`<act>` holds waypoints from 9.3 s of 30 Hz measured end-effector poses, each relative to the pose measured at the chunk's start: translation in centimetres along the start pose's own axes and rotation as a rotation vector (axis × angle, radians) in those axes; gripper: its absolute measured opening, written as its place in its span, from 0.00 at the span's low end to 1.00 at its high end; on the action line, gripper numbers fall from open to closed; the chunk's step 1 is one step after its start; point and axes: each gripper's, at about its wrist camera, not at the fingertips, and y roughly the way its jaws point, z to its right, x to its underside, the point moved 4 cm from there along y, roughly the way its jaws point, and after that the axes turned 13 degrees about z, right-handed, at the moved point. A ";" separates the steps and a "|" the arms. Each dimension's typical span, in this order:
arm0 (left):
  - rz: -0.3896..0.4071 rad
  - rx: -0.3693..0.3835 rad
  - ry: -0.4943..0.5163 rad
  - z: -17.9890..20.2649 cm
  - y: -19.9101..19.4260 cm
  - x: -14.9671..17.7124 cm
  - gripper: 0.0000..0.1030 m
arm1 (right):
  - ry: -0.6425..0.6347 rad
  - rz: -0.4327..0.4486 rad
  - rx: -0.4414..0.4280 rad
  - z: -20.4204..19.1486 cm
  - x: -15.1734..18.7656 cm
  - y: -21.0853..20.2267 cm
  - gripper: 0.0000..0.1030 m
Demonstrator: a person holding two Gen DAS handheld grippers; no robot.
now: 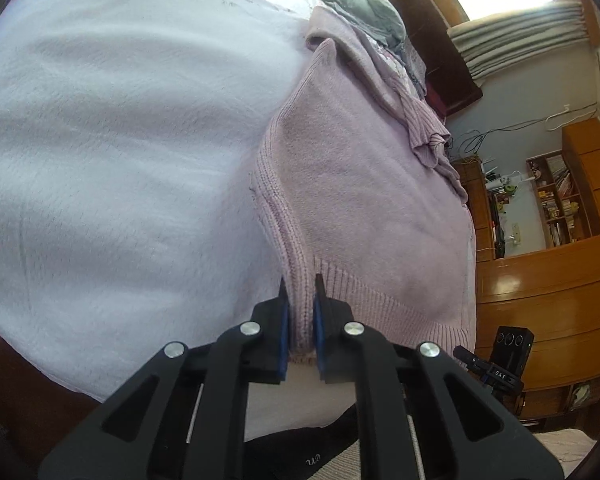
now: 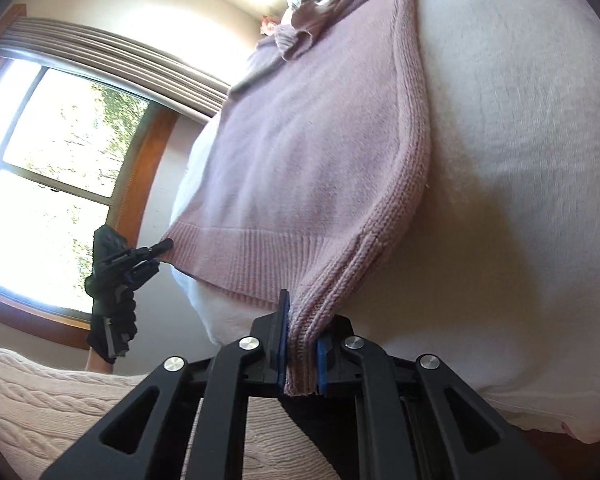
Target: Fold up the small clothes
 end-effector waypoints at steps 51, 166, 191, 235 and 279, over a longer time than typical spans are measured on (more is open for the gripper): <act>0.109 -0.071 0.274 4.5 11.8 -17.3 0.47 | 0.101 0.194 0.124 5.8 -20.2 -1.5 0.60; 0.145 -0.182 0.380 8.4 20.7 -27.5 0.34 | -0.056 0.204 0.258 6.9 -33.2 5.7 0.43; 0.086 -0.219 0.287 2.9 16.9 -17.1 0.12 | -0.109 0.103 0.312 5.4 -20.9 4.0 0.07; 0.004 -0.118 0.537 20.5 31.3 -16.7 0.46 | 0.254 0.121 0.177 11.8 -28.9 7.0 0.52; 0.044 -0.025 0.437 17.7 25.9 -18.6 0.47 | 0.030 0.251 0.023 -2.9 -33.8 6.1 0.10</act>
